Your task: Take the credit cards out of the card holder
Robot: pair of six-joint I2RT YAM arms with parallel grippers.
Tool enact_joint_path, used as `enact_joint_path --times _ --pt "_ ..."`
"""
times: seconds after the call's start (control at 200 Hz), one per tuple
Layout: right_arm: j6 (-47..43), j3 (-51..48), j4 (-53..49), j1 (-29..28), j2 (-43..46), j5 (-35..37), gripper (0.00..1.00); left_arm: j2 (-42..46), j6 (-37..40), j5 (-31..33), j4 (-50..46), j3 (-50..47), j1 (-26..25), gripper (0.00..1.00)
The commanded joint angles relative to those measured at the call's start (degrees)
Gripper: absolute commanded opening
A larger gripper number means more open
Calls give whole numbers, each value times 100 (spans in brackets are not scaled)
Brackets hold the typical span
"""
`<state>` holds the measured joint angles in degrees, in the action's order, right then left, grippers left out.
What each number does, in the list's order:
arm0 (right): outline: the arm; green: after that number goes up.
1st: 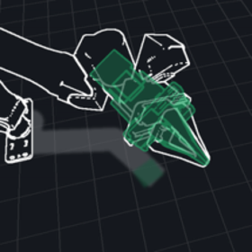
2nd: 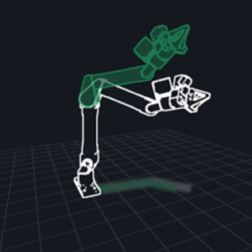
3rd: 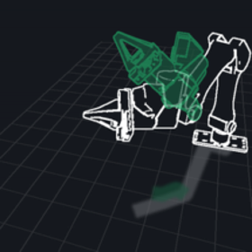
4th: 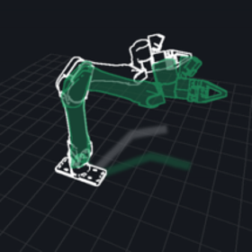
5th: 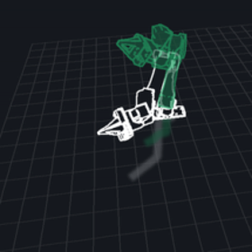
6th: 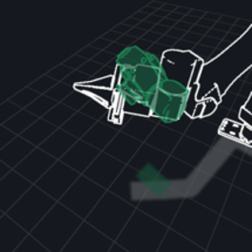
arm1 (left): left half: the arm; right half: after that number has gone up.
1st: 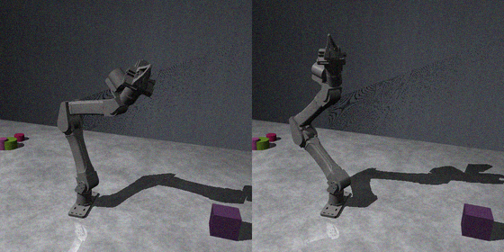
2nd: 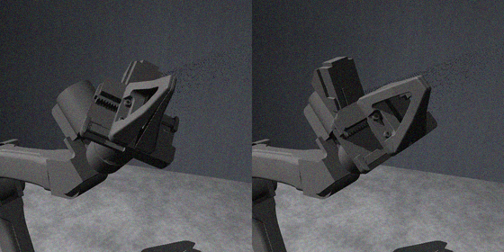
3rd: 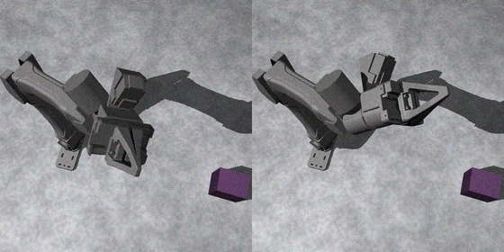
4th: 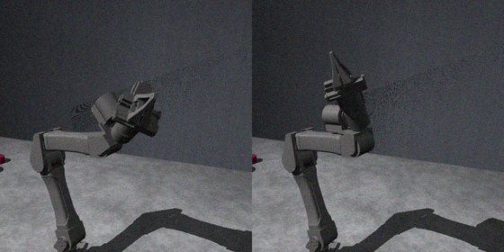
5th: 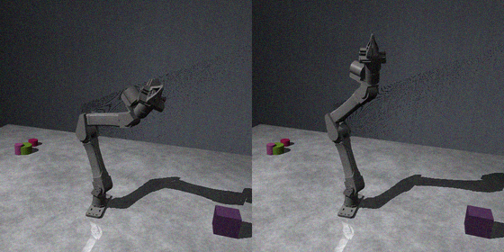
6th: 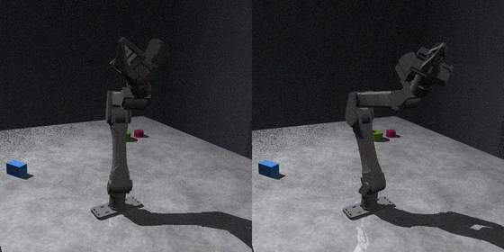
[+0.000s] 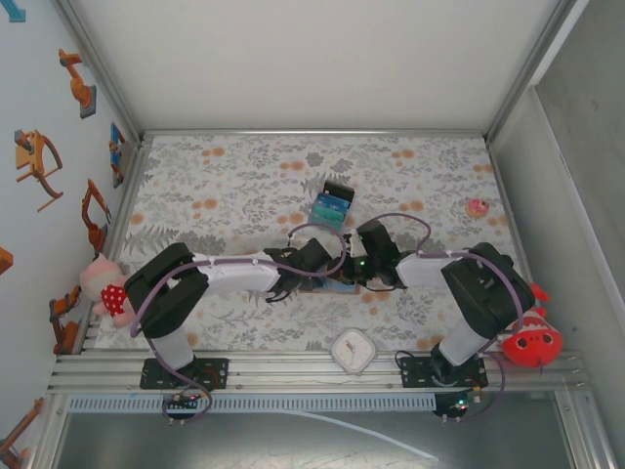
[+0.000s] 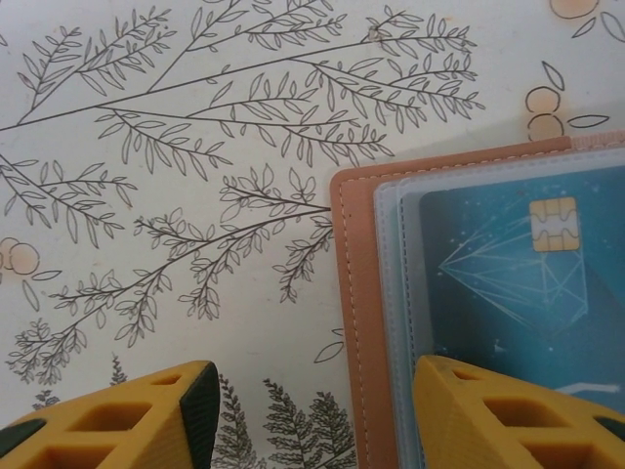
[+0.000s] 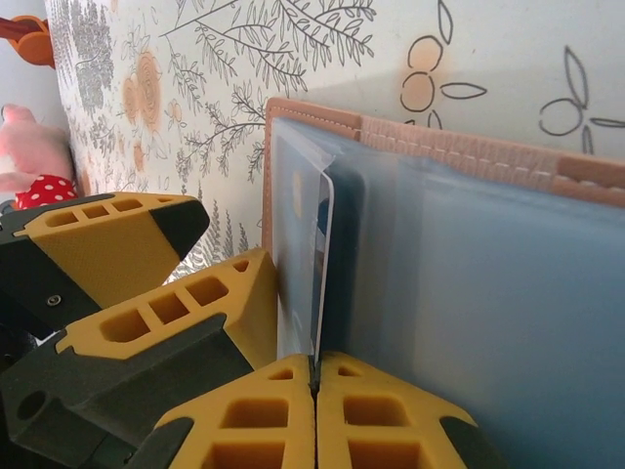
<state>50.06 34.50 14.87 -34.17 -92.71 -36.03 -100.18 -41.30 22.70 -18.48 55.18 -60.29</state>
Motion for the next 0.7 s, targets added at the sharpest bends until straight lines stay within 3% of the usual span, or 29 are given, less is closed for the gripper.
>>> enact_joint_path --times 0.0,0.691 --pt "-273 16 -523 101 205 227 3 -268 -55 -222 -343 -60 -18 55" --pt "-1236 460 -2578 342 952 897 2 60 -21 -214 -304 -10 36 54"
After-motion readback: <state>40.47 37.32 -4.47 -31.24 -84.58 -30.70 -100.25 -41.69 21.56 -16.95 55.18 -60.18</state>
